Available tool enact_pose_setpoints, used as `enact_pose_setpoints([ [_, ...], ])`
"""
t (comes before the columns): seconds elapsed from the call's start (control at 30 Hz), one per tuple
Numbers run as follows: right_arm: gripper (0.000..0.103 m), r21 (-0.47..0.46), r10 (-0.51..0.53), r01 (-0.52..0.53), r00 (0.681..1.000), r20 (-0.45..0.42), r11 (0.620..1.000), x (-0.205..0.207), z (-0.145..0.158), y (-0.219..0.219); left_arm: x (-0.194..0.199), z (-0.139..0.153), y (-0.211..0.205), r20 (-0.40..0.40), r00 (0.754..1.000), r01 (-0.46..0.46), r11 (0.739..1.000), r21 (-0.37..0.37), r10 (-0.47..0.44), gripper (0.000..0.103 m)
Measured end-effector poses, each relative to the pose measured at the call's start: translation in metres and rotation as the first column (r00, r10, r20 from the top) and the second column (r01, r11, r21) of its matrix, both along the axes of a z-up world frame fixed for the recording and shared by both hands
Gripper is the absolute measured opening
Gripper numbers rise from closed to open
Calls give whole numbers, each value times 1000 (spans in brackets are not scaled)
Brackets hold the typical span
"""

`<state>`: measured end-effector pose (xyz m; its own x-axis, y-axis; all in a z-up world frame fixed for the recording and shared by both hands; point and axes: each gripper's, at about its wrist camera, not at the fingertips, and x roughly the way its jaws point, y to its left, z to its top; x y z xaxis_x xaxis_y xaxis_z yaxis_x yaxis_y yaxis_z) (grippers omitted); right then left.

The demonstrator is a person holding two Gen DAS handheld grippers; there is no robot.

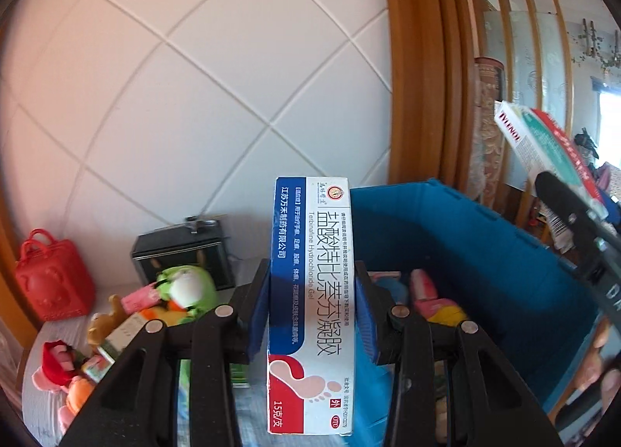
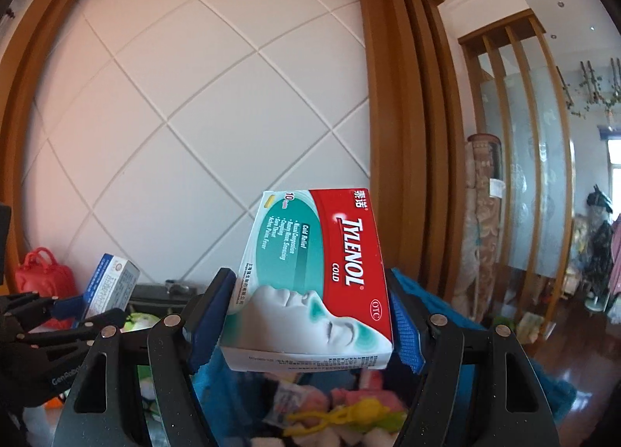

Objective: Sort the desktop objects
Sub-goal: 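Carry the ointment box and Tylenol box over the blue crate with both tools, then open both tools to drop the two boxes into the crate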

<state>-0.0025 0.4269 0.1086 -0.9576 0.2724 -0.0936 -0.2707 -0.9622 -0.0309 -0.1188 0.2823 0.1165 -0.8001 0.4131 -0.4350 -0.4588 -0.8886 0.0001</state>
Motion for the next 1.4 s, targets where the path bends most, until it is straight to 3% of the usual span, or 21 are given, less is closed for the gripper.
enact_pose_setpoints([
  [0.23,74,-58,23,-16,994,111,998,-48,9,104,-41,14,99,162,985,57,998,-5,-56,39],
  [0.37,74,-141,56,-26,975,214,990,-83,-10,153,-60,-12,151,245,968,73,994,-86,-50,39],
  [0.53,74,-208,101,-34,942,320,978,-116,-47,183,-74,-53,188,320,947,84,981,-177,-24,39],
  [0.73,74,-215,132,-53,919,372,975,-127,-69,188,-79,-67,197,325,945,62,974,-216,12,39],
  [1.13,75,-134,114,-62,899,422,989,-130,-75,181,-88,-74,192,339,939,25,974,-226,55,39],
  [1.2,87,-128,110,-61,901,420,990,-129,-75,180,-88,-74,191,339,939,24,975,-220,53,39],
  [1.4,98,-93,74,-38,906,416,995,-129,-73,179,-87,-73,190,348,936,30,974,-224,52,42],
])
